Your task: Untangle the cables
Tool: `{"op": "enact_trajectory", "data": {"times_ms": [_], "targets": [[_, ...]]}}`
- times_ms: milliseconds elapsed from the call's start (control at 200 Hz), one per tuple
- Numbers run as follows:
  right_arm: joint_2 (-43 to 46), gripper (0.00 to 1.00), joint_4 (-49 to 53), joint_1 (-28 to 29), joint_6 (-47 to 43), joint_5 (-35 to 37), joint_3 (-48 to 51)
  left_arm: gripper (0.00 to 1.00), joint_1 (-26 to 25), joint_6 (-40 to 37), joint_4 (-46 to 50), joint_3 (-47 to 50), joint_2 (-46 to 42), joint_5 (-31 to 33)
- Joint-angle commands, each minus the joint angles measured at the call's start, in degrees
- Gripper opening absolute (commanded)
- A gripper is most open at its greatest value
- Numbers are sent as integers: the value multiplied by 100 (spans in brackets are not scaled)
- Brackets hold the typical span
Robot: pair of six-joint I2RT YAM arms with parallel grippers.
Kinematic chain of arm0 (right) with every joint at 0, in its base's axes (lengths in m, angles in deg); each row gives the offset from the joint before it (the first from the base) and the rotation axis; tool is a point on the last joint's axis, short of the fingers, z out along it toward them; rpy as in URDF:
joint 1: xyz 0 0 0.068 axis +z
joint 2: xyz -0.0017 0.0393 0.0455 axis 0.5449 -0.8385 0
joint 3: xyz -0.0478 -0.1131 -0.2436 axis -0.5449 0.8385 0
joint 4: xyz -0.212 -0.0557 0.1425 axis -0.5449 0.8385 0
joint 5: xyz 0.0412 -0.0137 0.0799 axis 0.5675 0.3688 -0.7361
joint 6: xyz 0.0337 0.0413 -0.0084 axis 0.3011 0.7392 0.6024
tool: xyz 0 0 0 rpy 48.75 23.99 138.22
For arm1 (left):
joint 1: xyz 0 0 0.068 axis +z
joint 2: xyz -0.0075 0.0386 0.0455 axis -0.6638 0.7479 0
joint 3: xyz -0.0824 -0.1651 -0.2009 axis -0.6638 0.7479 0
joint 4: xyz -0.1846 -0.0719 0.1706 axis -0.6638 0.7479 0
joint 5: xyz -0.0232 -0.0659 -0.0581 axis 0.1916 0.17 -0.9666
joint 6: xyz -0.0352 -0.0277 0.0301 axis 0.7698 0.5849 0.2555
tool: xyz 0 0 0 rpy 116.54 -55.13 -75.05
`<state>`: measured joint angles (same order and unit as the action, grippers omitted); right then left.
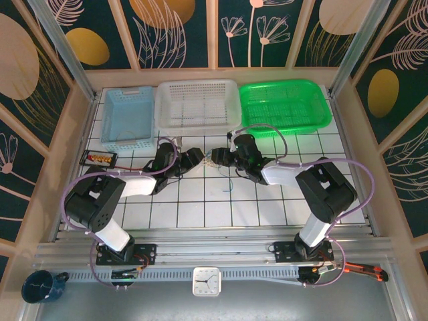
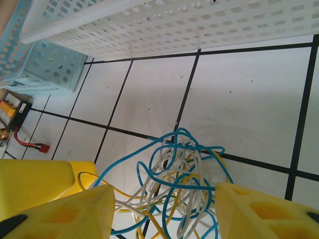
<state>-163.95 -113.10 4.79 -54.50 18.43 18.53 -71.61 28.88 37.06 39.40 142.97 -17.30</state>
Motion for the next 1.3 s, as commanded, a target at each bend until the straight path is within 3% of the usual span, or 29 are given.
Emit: {"op": "enact_trajectory", "data": {"times_ms": [0,415,756,1046,1296], "targets": [[-120,55,-207,-44,76,-54,72,61,-56,63,-268,-50,98,-45],[-216,55,-269,-102,103,-114,124,43,-61,-29,-263,-202,314,-98],[-183,54,-372,-177,165,-159,338,0,-74,-146,-141,-367,248,-221],[-12,54,-348,-188,192,-210,543,0,-193,-134,33,-411,-388,-360],[675,54,-139,-187,175,-139,884,0,-384,-178,280,-649,-842,-467]]}}
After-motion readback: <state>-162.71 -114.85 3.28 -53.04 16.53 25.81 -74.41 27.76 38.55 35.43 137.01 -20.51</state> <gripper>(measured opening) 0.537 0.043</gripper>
